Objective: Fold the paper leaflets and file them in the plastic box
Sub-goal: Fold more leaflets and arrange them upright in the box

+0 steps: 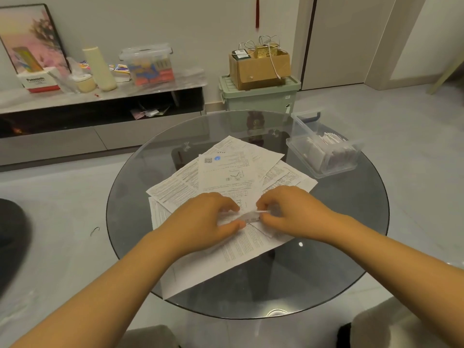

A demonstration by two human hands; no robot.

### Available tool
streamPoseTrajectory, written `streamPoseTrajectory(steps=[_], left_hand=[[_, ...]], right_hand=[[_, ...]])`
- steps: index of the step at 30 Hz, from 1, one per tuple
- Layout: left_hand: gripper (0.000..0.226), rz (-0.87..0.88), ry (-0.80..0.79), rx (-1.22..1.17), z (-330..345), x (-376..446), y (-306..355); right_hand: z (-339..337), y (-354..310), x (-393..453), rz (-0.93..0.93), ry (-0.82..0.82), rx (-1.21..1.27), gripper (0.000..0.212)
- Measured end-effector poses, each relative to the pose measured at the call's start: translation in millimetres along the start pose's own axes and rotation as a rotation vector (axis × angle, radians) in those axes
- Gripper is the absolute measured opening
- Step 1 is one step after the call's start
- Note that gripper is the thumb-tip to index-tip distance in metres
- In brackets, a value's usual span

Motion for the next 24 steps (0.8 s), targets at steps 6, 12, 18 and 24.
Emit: streamPoseTrajectory(steps=[6,12,18,24], left_hand=[[0.025,-0.065,-0.235,-0.388,-11.3,-13.8,-10.1],[0.023,-0.229,-0.246,-0.753,-8.7,-15.9,-17.8],[0.011,-0.372,0.023,-0.848,-8.6,-8.8,-28.2],[0.018,-0.353,0.089,-0.820,-6.8,-3.2,-28.5]], right_hand=[[-17.1,1.1,-7.0,0.090,0.017,0.298,0.022],[-15.5,3.4,-6.2,0.176,0.055,0.540,0.020],[-6.9,2.7,-1.5,0.197,0.057,0.556,0.042],[5.6,2.5,4.1,0.208,0.099,0.366,0.069]])
Point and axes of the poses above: each hand's wrist, its own x-axis towards the middle knuckle, its own z-axis out of the palm, y = z × x, the point moved 4 cm from there along x, towards the middle knuckle, and after that the axes turned 8 degrees about x, right-handed, at the moved point
